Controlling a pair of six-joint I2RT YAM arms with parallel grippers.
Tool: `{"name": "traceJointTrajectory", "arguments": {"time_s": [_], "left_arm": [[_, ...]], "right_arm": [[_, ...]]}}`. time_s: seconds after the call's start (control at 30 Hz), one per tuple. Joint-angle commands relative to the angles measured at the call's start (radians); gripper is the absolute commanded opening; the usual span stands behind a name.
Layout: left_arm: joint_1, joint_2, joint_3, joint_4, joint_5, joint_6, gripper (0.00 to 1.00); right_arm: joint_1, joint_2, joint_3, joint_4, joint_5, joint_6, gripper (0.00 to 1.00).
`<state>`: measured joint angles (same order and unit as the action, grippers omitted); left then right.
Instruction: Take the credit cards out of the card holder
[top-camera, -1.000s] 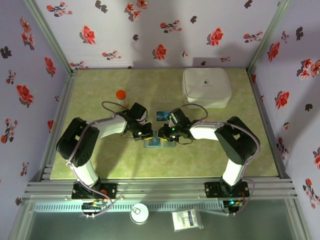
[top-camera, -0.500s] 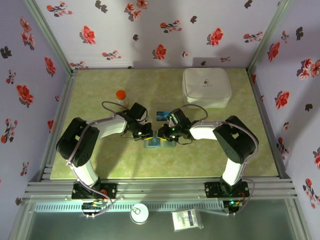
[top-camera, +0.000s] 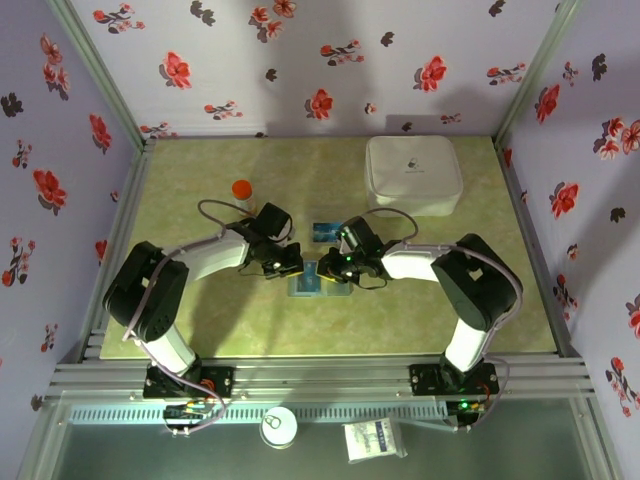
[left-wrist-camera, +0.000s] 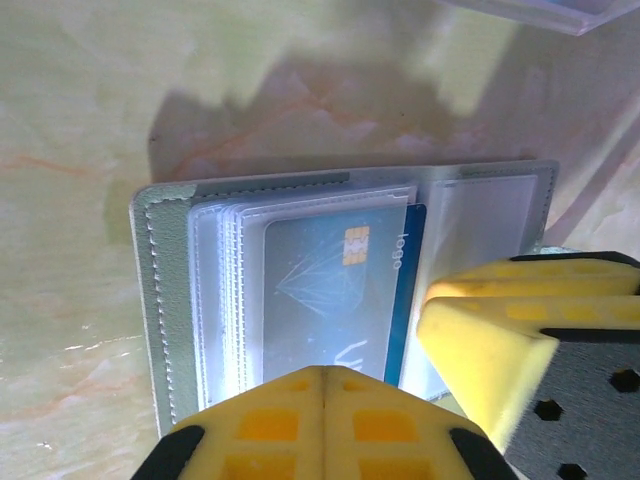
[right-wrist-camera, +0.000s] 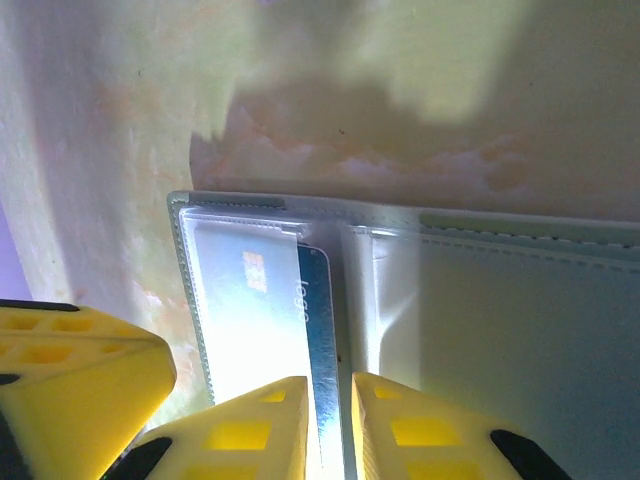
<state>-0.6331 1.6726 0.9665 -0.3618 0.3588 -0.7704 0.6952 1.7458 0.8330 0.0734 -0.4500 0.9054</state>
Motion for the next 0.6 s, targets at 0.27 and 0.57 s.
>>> {"name": "traceJointTrajectory", "arguments": {"time_s": [0.27, 0.57], "left_arm": [[-0.002, 0.036, 0.006, -0.057, -0.036, 0.042, 0.00], [-0.002, 0.040, 0.009, -0.056, -0.038, 0.042, 0.00]], "right_arm": [[-0.003, -0.032, 0.014, -0.016, -0.005, -0.012, 0.19], [0.001, 0.015, 0.014, 0.067, -0.068, 0.024, 0.19]]}}
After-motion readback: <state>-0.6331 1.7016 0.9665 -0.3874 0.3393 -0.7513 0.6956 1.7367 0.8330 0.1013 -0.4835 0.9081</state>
